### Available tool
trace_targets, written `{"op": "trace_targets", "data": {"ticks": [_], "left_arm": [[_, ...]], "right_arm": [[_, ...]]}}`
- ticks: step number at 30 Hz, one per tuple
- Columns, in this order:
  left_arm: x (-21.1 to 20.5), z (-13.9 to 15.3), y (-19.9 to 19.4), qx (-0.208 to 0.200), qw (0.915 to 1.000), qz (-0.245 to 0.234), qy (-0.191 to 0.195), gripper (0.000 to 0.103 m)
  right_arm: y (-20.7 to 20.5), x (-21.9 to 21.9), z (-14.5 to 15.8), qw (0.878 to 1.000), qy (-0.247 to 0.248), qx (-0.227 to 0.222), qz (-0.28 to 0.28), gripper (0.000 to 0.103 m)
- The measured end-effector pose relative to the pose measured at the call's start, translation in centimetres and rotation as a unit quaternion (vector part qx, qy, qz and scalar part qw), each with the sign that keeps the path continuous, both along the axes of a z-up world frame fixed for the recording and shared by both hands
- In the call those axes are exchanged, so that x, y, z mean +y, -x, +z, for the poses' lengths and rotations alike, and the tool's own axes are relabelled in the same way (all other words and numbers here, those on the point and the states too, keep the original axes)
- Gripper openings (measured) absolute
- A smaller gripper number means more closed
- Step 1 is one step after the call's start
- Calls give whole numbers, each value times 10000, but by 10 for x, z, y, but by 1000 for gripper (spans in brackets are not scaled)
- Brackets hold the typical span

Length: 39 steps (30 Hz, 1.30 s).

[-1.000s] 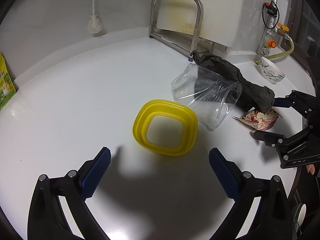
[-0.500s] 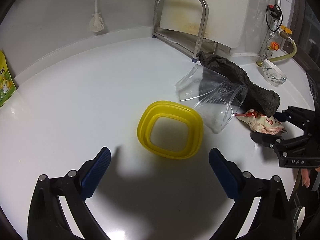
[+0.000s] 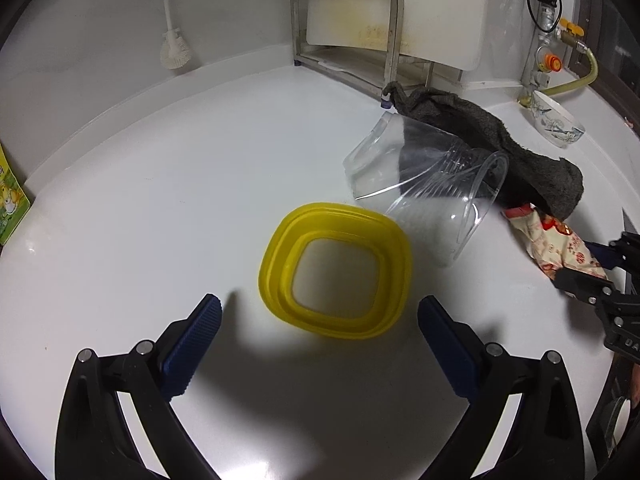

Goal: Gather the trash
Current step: 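Grasp the red-and-white snack wrapper with the right tool while the left tool grasps the yellow lid, then carry wrapper and yellow lid over the bin and open both tools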

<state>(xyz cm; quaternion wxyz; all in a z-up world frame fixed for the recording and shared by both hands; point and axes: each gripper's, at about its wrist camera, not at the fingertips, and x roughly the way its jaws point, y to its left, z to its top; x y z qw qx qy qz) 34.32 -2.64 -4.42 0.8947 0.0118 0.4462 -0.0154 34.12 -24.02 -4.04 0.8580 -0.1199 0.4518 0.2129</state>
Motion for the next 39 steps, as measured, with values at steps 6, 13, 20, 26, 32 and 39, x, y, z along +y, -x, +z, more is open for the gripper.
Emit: {"op": "trace_targets", "data": {"ticks": [6, 13, 20, 26, 32, 39], "left_arm": [[1, -1, -8, 49, 10000, -30, 61, 96], [-1, 1, -3, 0, 9997, -224, 77, 69], [10, 7, 22, -72, 9995, -264, 127, 68], [19, 30, 76, -517, 9983, -259, -98, 68], [29, 46, 141, -794, 9962, -361, -49, 68], [42, 56, 205, -1064, 9938, -297, -109, 68]], "right_arm": [[14, -8, 11, 9995, -246, -52, -180, 32], [23, -8, 13, 9987, -337, -75, -364, 32], [43, -12, 8, 9960, -557, -46, -700, 31], [84, -10, 14, 9917, -749, -136, -1034, 32], [137, 11, 16, 9870, -879, -207, -1328, 31], [200, 33, 26, 9786, -1084, -409, -1698, 31]]}}
